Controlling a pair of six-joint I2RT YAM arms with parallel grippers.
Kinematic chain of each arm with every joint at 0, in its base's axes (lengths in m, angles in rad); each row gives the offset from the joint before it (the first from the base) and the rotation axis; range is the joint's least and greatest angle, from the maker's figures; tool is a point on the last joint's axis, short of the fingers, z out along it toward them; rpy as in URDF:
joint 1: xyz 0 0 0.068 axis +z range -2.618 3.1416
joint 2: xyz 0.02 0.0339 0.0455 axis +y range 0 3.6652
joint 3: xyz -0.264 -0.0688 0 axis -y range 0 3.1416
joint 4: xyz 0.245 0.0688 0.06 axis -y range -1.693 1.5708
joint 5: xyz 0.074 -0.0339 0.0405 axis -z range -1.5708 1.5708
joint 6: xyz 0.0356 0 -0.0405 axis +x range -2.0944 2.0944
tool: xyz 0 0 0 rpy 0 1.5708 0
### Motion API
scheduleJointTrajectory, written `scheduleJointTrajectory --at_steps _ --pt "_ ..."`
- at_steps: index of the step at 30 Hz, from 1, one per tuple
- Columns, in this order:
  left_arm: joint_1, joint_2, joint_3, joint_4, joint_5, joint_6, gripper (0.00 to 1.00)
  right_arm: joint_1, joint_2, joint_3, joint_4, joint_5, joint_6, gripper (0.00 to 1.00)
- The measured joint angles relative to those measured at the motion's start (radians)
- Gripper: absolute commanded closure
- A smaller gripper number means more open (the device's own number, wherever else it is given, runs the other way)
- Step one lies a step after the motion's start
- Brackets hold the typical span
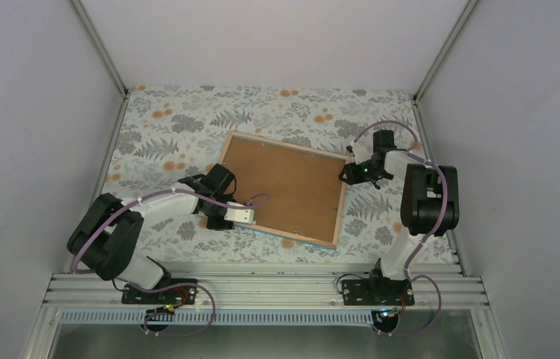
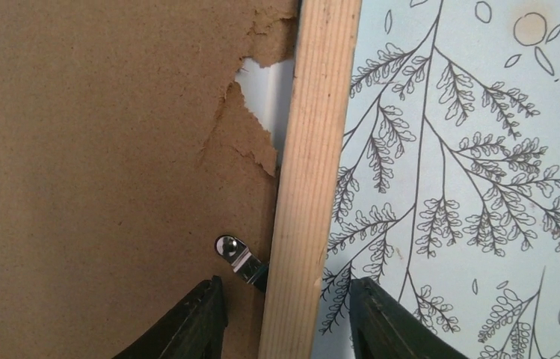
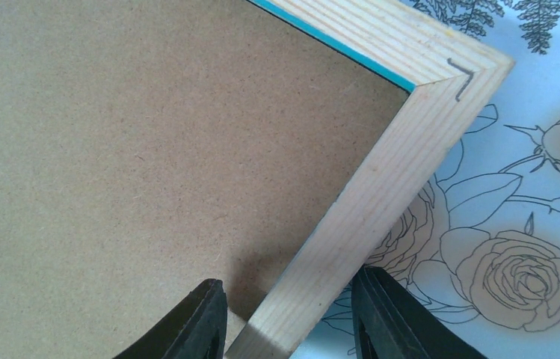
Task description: Put the photo into the frame
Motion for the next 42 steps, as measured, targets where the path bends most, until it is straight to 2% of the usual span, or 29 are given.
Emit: scheduleJointTrajectory --at_steps 7,9,18,23,25,28,35,42 --pt "-0.038 -0.001 0.0 0.008 -0.018 -0.001 0.77 0.0 0.0 0.0 0.004 0.003 0.0 0.58" --pt "-0.043 -0.002 0.002 0.0 -0.014 0.0 0.78 0.0 0.0 0.0 0.004 0.003 0.0 0.58" --pt "-0.063 0.001 0.01 -0.018 -0.003 -0.085 0.65 0.001 0.003 0.008 -0.001 0.003 0.001 0.57" --pt "-0.071 0.023 0.031 -0.011 0.019 -0.169 0.53 0.016 0.037 0.061 -0.014 0.016 0.004 0.57" --pt "-0.076 0.04 0.049 -0.003 0.032 -0.208 0.47 0.023 0.063 0.098 -0.02 0.022 0.004 0.54" --pt "-0.078 0.039 0.07 0.011 0.037 -0.256 0.42 0.028 0.082 0.136 -0.028 0.022 0.003 0.44" --pt "-0.111 -0.014 0.085 0.041 0.016 -0.296 0.41 0.025 0.031 0.15 -0.054 0.008 0.001 0.24" --pt "-0.211 0.021 0.101 0.092 -0.019 -0.307 0.43 0.025 -0.117 0.151 -0.088 -0.038 -0.023 0.18"
